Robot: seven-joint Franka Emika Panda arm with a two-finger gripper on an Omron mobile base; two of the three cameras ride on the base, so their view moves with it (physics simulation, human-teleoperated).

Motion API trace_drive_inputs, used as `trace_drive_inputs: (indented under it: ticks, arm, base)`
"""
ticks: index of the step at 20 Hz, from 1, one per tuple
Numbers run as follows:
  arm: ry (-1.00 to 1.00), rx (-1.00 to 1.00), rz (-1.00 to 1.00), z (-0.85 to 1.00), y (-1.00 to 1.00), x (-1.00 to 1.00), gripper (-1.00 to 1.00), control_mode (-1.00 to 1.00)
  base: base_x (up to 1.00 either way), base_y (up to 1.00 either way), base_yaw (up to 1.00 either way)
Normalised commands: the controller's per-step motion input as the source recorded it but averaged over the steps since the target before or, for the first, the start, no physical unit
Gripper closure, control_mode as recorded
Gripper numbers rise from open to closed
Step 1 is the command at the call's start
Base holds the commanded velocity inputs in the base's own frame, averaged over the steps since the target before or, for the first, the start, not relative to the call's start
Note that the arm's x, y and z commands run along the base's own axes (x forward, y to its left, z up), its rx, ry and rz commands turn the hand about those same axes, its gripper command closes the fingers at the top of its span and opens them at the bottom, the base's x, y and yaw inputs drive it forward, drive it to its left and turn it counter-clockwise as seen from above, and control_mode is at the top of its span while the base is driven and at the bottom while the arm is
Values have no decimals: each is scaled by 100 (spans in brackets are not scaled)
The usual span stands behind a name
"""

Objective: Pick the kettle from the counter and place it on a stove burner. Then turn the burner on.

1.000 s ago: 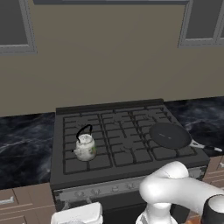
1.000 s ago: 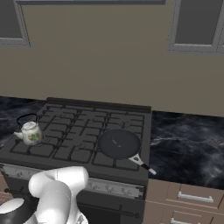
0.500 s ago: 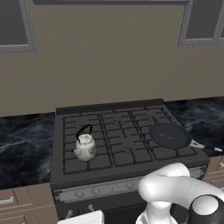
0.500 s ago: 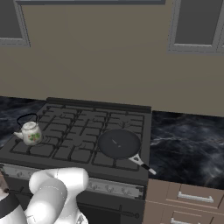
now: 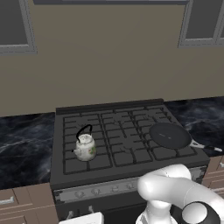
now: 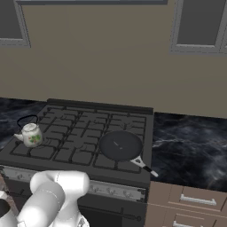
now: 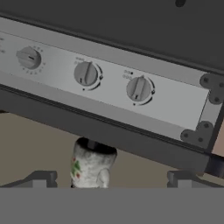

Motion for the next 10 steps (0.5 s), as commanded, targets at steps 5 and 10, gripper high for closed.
trace_drive_inputs:
  ticks: [5, 10]
  arm:
    - [-1, 0, 0, -18, 0, 32, -100, -100]
    - [-1, 0, 0, -18, 0, 32, -100, -100]
  base:
    - [0, 0, 0]
    - [0, 0, 0]
